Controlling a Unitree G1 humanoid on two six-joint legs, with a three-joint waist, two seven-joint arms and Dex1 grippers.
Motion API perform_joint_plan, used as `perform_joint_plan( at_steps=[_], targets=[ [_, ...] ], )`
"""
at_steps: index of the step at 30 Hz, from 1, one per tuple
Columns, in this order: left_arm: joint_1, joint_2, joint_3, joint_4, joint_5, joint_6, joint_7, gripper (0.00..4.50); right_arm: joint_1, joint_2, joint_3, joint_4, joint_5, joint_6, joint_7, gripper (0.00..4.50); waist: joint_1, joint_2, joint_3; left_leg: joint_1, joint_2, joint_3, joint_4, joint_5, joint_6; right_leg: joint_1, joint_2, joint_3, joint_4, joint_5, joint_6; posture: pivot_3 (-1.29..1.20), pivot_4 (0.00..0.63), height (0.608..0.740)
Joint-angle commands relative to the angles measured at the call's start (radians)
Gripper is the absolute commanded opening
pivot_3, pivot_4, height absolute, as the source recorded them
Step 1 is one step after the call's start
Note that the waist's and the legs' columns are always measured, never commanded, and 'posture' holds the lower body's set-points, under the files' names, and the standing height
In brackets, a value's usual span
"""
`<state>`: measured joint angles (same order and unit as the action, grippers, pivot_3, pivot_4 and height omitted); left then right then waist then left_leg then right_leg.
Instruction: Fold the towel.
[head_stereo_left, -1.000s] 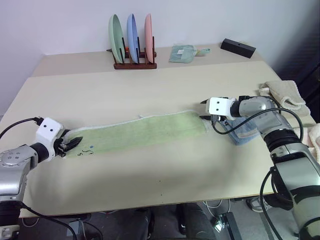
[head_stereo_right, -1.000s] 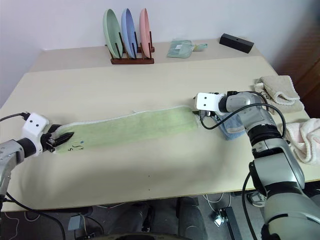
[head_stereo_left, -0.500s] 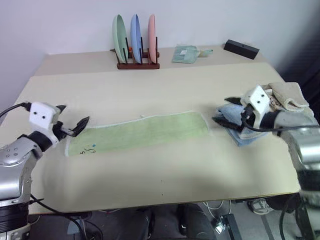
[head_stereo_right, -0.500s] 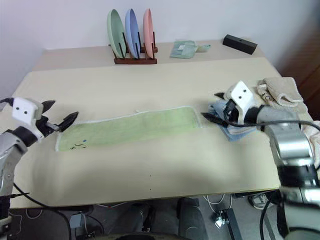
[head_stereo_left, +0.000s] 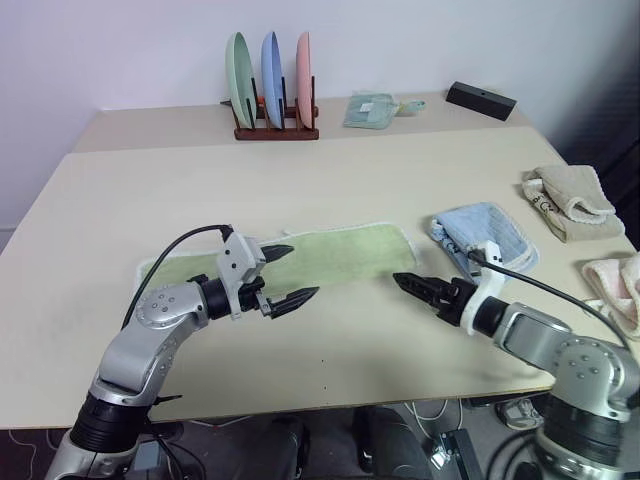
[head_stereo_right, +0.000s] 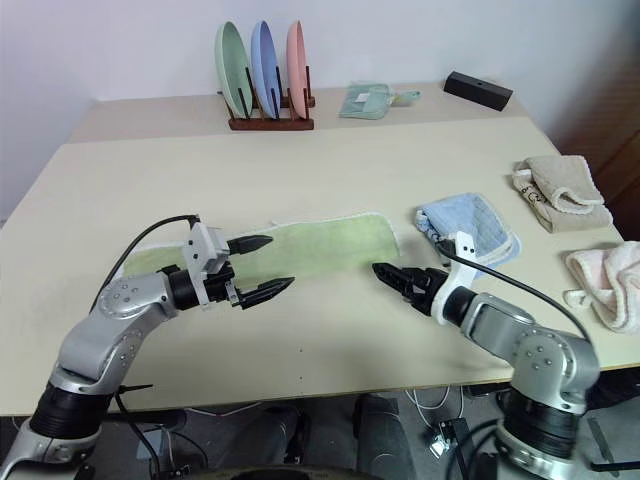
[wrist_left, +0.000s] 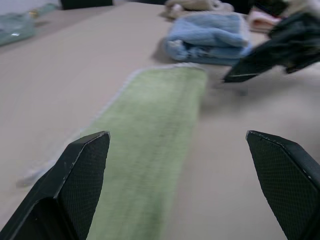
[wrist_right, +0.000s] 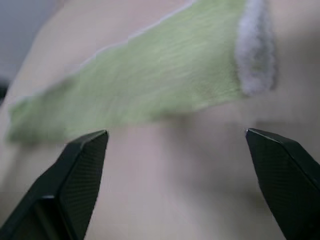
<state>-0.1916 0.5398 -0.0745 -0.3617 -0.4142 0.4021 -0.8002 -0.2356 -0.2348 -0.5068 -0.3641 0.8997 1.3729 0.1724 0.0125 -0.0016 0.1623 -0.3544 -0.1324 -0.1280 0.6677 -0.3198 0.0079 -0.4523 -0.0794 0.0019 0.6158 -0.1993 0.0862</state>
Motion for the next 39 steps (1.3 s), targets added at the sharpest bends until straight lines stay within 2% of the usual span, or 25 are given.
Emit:
perform_joint_plan(
  at_steps=[1, 7, 8, 10, 17, 22, 25, 28, 31, 35, 37, 39],
  targets=[
    [-0.018, -0.005, 0.013, -0.026, -0.014, -0.010, -0.002, 4.47, -0.070, 0.081, -0.083, 0.036, 0.030, 0.015, -0.130, 4.44, 0.000, 0.000, 0.000, 0.000, 0.000, 0.000, 0.000, 0.000, 0.000, 0.000, 0.000, 0.000, 0.000, 0.000, 0.000, 0.00, 0.150, 0.740],
    [0.004, -0.003, 0.022, -0.040, -0.014, -0.020, -0.002, 4.47, -0.195, 0.146, -0.123, 0.200, 0.016, -0.033, -0.228, 4.44, -0.002, 0.000, 0.000, 0.000, 0.000, 0.000, 0.000, 0.000, 0.000, 0.000, 0.000, 0.000, 0.000, 0.000, 0.000, 0.00, 0.150, 0.740],
    [0.009, -0.005, 0.025, -0.044, -0.016, -0.017, 0.002, 4.49, -0.211, 0.148, -0.111, 0.228, -0.004, -0.057, -0.239, 4.21, -0.003, 0.001, -0.001, 0.000, 0.000, 0.000, 0.000, 0.000, 0.000, 0.000, 0.000, 0.000, 0.000, 0.000, 0.000, 0.00, 0.150, 0.740],
    [0.018, -0.007, 0.030, -0.053, -0.020, -0.011, 0.010, 4.50, -0.227, 0.148, -0.094, 0.258, -0.022, -0.086, -0.249, 3.58, -0.004, 0.001, -0.001, 0.000, 0.000, 0.000, 0.000, 0.000, 0.000, 0.000, 0.000, 0.000, 0.000, 0.000, 0.000, 0.00, 0.150, 0.740],
    [0.072, 0.001, 0.037, -0.080, -0.020, -0.007, 0.025, 4.50, -0.220, 0.158, -0.120, 0.215, 0.014, -0.116, -0.316, 0.08, -0.004, 0.002, -0.001, 0.000, 0.000, 0.000, 0.000, 0.000, 0.000, 0.000, 0.000, 0.000, 0.000, 0.000, 0.000, 0.00, 0.150, 0.740],
    [0.086, 0.007, 0.046, -0.069, -0.017, -0.016, 0.023, 4.50, -0.197, 0.073, -0.129, 0.128, 0.038, -0.123, -0.305, 0.03, 0.000, 0.002, -0.001, -0.001, 0.000, 0.000, 0.000, 0.000, 0.001, 0.000, 0.000, 0.000, 0.000, 0.000, 0.000, 0.00, 0.150, 0.740],
    [0.086, 0.015, 0.055, -0.055, -0.015, -0.021, 0.017, 4.50, -0.168, -0.039, -0.107, 0.056, 0.052, -0.109, -0.248, 0.03, 0.000, 0.002, -0.001, -0.001, 0.000, 0.000, 0.000, 0.000, 0.001, 0.000, 0.000, 0.000, -0.001, 0.000, 0.000, 0.00, 0.150, 0.740],
    [0.077, 0.020, 0.061, -0.033, -0.014, -0.028, 0.007, 4.50, -0.171, -0.176, -0.025, -0.006, 0.034, -0.129, -0.151, 0.03, -0.004, 0.003, -0.001, -0.001, 0.000, 0.000, 0.000, 0.000, 0.001, 0.000, 0.000, 0.000, -0.001, 0.000, 0.000, 0.00, 0.150, 0.740],
    [0.059, 0.021, 0.058, -0.013, -0.009, -0.033, -0.002, 4.50, -0.188, -0.290, 0.127, -0.077, 0.004, -0.167, -0.029, 0.03, -0.009, 0.003, -0.001, 0.000, 0.001, 0.001, -0.001, 0.000, 0.001, 0.000, 0.000, 0.000, -0.001, 0.000, 0.000, 0.00, 0.150, 0.740],
    [0.032, 0.018, 0.056, 0.016, -0.003, -0.043, -0.007, 4.50, -0.212, -0.467, 0.510, -0.183, -0.172, -0.310, 0.197, 0.03, -0.008, 0.003, -0.001, -0.001, 0.002, 0.001, -0.001, 0.000, 0.001, 0.000, 0.001, -0.001, -0.002, 0.000, 0.000, 0.00, 0.150, 0.740],
    [0.028, 0.015, 0.054, 0.020, -0.002, -0.046, -0.006, 4.50, -0.229, -0.487, 0.643, -0.170, -0.245, -0.374, 0.266, 0.03, -0.006, 0.001, -0.002, -0.001, 0.001, 0.001, -0.001, 0.000, 0.001, 0.000, 0.001, -0.001, -0.002, 0.000, 0.000, 0.00, 0.150, 0.740],
    [0.026, 0.012, 0.051, 0.021, -0.002, -0.047, -0.004, 4.50, -0.242, -0.467, 0.719, -0.126, -0.304, -0.425, 0.295, 0.03, -0.001, 0.001, -0.001, -0.001, 0.001, 0.001, 0.000, 0.000, 0.001, 0.000, 0.000, -0.001, -0.003, 0.000, 0.000, 0.00, 0.150, 0.740]
  ],
)
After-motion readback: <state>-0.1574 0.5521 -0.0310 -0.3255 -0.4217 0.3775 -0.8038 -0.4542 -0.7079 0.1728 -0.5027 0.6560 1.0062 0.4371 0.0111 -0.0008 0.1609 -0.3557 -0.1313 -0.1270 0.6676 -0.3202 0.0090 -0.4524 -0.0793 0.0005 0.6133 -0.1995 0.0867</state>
